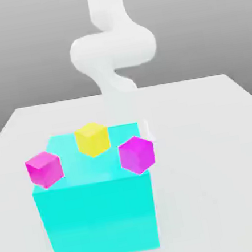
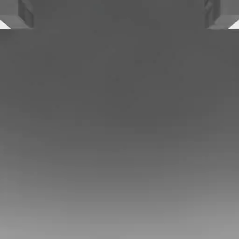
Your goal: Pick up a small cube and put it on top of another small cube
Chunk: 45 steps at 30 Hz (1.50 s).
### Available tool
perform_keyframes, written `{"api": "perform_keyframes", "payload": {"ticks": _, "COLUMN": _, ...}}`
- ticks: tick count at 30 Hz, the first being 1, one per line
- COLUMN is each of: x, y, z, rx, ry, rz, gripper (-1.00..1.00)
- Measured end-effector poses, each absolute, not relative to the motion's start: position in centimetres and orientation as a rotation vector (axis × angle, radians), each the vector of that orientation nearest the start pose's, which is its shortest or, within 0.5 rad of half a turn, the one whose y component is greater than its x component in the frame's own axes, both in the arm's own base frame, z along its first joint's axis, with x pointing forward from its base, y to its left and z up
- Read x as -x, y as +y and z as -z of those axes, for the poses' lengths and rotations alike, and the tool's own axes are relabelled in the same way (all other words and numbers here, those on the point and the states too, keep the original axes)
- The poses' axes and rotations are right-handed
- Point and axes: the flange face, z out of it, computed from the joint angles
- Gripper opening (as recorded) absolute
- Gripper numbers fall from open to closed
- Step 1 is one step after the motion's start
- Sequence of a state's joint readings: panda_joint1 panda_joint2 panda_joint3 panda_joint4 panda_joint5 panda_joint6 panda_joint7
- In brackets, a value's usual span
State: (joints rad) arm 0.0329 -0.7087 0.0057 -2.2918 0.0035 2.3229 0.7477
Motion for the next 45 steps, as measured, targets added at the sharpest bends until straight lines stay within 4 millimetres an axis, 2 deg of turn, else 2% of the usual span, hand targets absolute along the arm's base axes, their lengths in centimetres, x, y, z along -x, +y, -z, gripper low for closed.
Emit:
{"api": "perform_keyframes", "payload": {"ticks": 4, "x": -42.7, "y": 4.6, "z": -63.6, "rx": 2.670, "ry": 0.771, "rz": 0.856, "gripper": 0.00}}
{"api": "perform_keyframes", "payload": {"ticks": 8, "x": -46.5, "y": 8.0, "z": -58.2, "rx": 2.791, "ry": 0.593, "rz": 0.743, "gripper": 0.00}}
{"api": "perform_keyframes", "payload": {"ticks": 12, "x": -49.3, "y": 11.8, "z": -52.2, "rx": 2.893, "ry": 0.402, "rz": 0.624, "gripper": 0.00}}
{"api": "perform_keyframes", "payload": {"ticks": 16, "x": -51.0, "y": 15.7, "z": -45.8, "rx": 2.976, "ry": 0.198, "rz": 0.500, "gripper": 0.00}}
{"api": "perform_keyframes", "payload": {"ticks": 20, "x": -51.4, "y": 20.4, "z": -38.9, "rx": 3.034, "ry": -0.039, "rz": 0.369, "gripper": 0.00}}
{"api": "perform_keyframes", "payload": {"ticks": 23, "x": -51.3, "y": 22.6, "z": -33.6, "rx": 3.065, "ry": -0.190, "rz": 0.270, "gripper": 0.00}}
{"api": "perform_keyframes", "payload": {"ticks": 29, "x": -49.2, "y": 27.2, "z": -22.7, "rx": 3.086, "ry": -0.517, "rz": 0.062, "gripper": 0.00}}
{"api": "perform_keyframes", "payload": {"ticks": 31, "x": -48.5, "y": 28.1, "z": -19.3, "rx": 3.083, "ry": -0.589, "rz": 0.016, "gripper": 0.00}}
{"api": "perform_keyframes", "payload": {"ticks": 34, "x": -48.2, "y": 28.4, "z": -14.7, "rx": 3.081, "ry": -0.610, "rz": 0.002, "gripper": 0.00}}
{"api": "perform_keyframes", "payload": {"ticks": 35, "x": -48.2, "y": 28.4, "z": -13.6, "rx": 3.081, "ry": -0.611, "rz": 0.001, "gripper": -1.00}}
{"api": "perform_keyframes", "payload": {"ticks": 40, "x": -48.2, "y": 28.3, "z": -13.6, "rx": 3.081, "ry": -0.611, "rz": -0.001, "gripper": -1.00}}
{"api": "perform_keyframes", "payload": {"ticks": 41, "x": -48.1, "y": 28.3, "z": -13.1, "rx": 3.081, "ry": -0.612, "rz": -0.001, "gripper": -1.00}}
{"api": "perform_keyframes", "payload": {"ticks": 43, "x": -48.2, "y": 28.4, "z": -14.6, "rx": 3.081, "ry": -0.613, "rz": -0.002, "gripper": -1.00}}
{"api": "perform_keyframes", "payload": {"ticks": 45, "x": -48.2, "y": 28.4, "z": -17.3, "rx": 3.081, "ry": -0.613, "rz": -0.002, "gripper": -1.00}}
